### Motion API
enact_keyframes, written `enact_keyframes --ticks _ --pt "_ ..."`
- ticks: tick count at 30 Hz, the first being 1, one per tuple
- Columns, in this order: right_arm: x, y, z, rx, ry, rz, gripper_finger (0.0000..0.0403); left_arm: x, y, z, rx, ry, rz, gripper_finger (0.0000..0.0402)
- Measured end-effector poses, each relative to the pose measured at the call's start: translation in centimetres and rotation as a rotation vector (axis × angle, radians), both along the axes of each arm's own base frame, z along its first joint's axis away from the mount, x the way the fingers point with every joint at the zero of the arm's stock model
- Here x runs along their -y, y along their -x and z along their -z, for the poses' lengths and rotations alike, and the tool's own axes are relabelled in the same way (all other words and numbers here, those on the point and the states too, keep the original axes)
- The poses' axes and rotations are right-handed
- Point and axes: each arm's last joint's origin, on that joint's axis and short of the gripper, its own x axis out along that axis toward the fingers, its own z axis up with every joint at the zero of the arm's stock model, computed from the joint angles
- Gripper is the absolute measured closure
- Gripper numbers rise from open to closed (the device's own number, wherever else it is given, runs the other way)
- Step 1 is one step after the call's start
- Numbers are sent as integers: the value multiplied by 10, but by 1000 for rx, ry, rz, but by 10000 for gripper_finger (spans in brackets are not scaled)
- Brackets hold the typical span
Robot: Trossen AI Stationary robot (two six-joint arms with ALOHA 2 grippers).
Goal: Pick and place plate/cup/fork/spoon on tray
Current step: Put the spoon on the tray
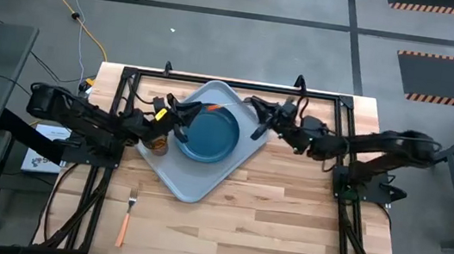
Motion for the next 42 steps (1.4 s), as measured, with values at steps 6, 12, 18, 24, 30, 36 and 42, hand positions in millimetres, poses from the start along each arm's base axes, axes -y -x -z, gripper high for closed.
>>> enact_keyframes --ticks 6,12,18,24,30,36,42 --pt "4 25 -27 -453 28 158 401 -3 12 -11 -85 -12 20 313" --pt "31 9 -52 -973 -138 50 402 -6 26 -26 -156 -16 218 286" --pt "70 -32 -38 -1309 -190 -230 402 -2 34 -36 -163 -43 332 283" --pt "112 -75 -22 -1372 -171 -431 402 -2 36 -38 -157 -64 329 284" --pt "150 -99 -6 -1488 -207 -505 403 -2 36 -37 -167 -75 325 284" --pt "171 -115 21 -1572 -235 -611 403 -2 34 -27 -274 -49 329 284" --pt "182 -124 40 -1557 -203 -709 403 -2 33 -13 -412 -15 334 284"
